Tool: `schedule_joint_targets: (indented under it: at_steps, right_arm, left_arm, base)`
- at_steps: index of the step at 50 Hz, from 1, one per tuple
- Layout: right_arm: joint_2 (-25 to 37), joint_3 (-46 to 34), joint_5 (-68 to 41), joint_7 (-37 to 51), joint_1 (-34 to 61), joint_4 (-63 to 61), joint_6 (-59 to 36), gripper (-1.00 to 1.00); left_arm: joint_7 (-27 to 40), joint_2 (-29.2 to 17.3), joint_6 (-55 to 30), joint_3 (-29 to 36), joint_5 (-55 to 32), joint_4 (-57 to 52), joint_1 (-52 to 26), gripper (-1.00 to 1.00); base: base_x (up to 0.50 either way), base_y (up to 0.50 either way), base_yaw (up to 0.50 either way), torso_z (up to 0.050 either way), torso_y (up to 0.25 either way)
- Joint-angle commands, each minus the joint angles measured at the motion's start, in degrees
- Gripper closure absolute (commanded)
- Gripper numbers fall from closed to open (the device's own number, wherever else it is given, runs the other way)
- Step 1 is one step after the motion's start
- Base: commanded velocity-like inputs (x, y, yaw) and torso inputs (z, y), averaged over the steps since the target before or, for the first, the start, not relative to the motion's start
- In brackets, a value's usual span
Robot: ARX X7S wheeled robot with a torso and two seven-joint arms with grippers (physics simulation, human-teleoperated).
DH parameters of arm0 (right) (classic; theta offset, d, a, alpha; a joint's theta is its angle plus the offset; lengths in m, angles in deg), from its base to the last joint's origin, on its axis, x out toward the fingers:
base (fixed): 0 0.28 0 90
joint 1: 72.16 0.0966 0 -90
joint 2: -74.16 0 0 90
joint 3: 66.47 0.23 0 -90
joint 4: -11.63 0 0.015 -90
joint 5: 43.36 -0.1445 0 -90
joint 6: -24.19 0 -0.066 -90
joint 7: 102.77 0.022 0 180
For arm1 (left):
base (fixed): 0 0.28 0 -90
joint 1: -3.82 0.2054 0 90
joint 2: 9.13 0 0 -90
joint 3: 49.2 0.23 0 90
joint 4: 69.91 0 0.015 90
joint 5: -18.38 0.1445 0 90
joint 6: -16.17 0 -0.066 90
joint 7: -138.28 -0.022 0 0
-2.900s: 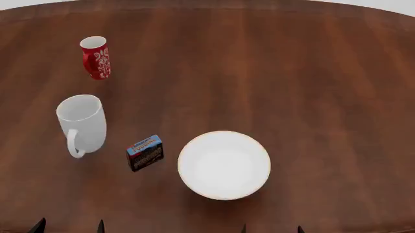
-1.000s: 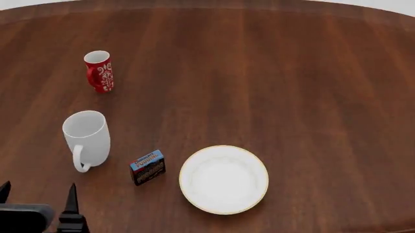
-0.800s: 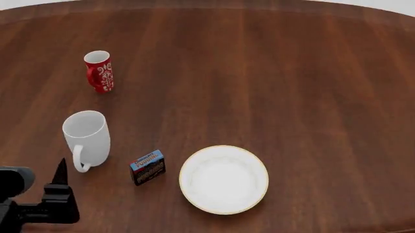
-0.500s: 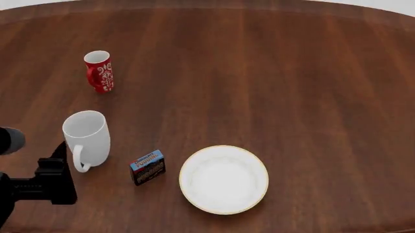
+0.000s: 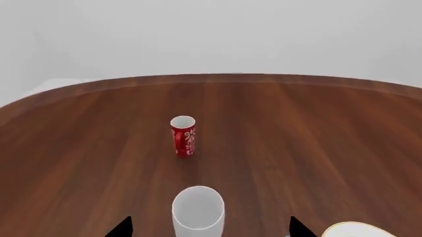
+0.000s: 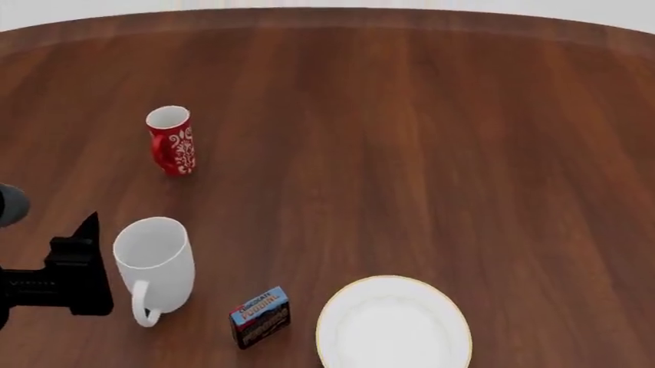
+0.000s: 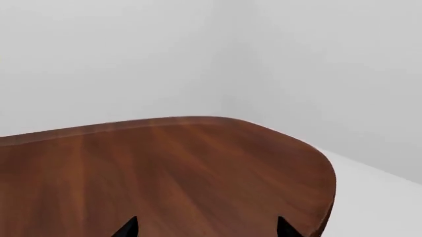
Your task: Put the white mug on the plate.
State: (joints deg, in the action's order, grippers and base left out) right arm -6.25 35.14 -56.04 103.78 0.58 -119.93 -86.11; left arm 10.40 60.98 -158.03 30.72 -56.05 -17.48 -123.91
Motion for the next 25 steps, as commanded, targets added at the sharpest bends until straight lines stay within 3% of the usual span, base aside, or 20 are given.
schedule_joint_targets:
  at_steps: [1, 7, 17, 25]
  right_arm:
    - [0.33, -0.65, -0.41, 0.09, -0.41, -0.17, 0.89, -1.00]
    - [0.47, -1.16, -0.73, 0.42, -0.04, -0.57, 0.40, -1.00]
    - [1.24, -2.26, 0.01, 0.44, -0.05, -0.34, 1.08, -1.00]
    - [1.48, -1.78, -0.13, -0.22, -1.41, 1.23, 4.50, -1.00]
  left_arm:
    - [1.40, -1.04, 1.45, 0.89, -1.75, 0.09, -0.11, -1.00]
    - [1.56, -1.64, 2.23, 1.05, -2.06, -0.12, 0.02, -1.00]
    - [1.21, -2.55, 3.87, 1.71, -1.67, -0.77, 0.63, -1.00]
    - [-2.86, -3.11, 7.11, 2.89, 1.16, -0.95, 2.37, -1.00]
  base:
    - [0.50, 0.00, 0.00, 0.000, 0.000]
    - [0.50, -0.05, 0.00, 0.000, 0.000]
    - [0.45, -0.28, 0.00, 0.000, 0.000]
    - [0.00, 0.00, 0.00, 0.000, 0.000]
